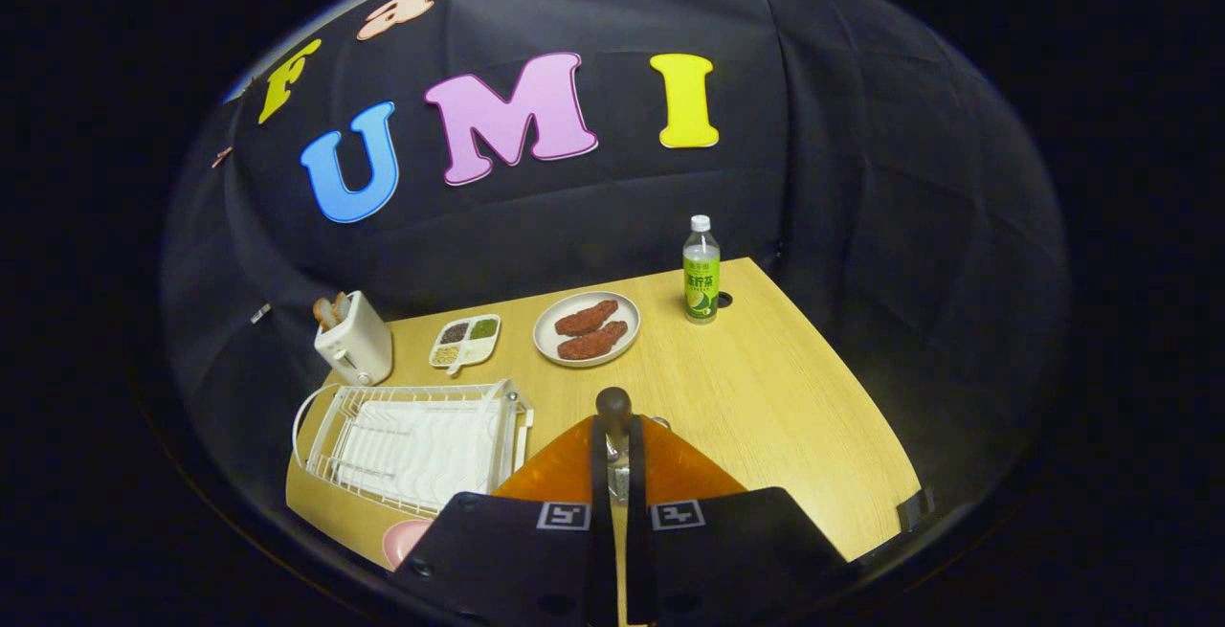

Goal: Take the plate from the dish rack, then take the spoon from the basket and place it into the plate.

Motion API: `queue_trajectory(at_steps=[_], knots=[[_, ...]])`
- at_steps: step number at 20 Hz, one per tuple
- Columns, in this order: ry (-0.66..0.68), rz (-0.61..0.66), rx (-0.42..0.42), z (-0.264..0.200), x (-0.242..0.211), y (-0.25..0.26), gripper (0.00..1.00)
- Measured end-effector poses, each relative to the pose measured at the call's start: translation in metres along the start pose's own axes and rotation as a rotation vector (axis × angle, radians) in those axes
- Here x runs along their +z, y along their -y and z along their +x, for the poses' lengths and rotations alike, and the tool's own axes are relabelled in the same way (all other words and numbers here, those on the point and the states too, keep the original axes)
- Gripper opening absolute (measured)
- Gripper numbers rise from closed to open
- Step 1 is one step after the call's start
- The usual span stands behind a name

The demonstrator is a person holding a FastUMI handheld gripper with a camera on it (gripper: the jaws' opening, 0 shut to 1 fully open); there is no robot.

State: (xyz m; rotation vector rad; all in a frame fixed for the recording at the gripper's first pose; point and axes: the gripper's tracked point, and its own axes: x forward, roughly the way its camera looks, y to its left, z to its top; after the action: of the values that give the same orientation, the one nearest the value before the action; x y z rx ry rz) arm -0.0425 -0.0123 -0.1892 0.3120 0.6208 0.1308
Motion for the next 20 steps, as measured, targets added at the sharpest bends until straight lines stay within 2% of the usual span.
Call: queue_trajectory(at_steps=[4, 9, 15, 20], knots=[[0.022, -0.009, 0.156, -0.037, 0.016, -0.061, 0.08], [-0.002, -0.063, 0.352, -0.068, -0.003, -0.140, 0.08], [-0.087, -0.125, 0.488, -0.075, -0.063, -0.201, 0.08], [-0.163, -0.233, 0.541, -0.066, -0.122, -0.228, 0.08]])
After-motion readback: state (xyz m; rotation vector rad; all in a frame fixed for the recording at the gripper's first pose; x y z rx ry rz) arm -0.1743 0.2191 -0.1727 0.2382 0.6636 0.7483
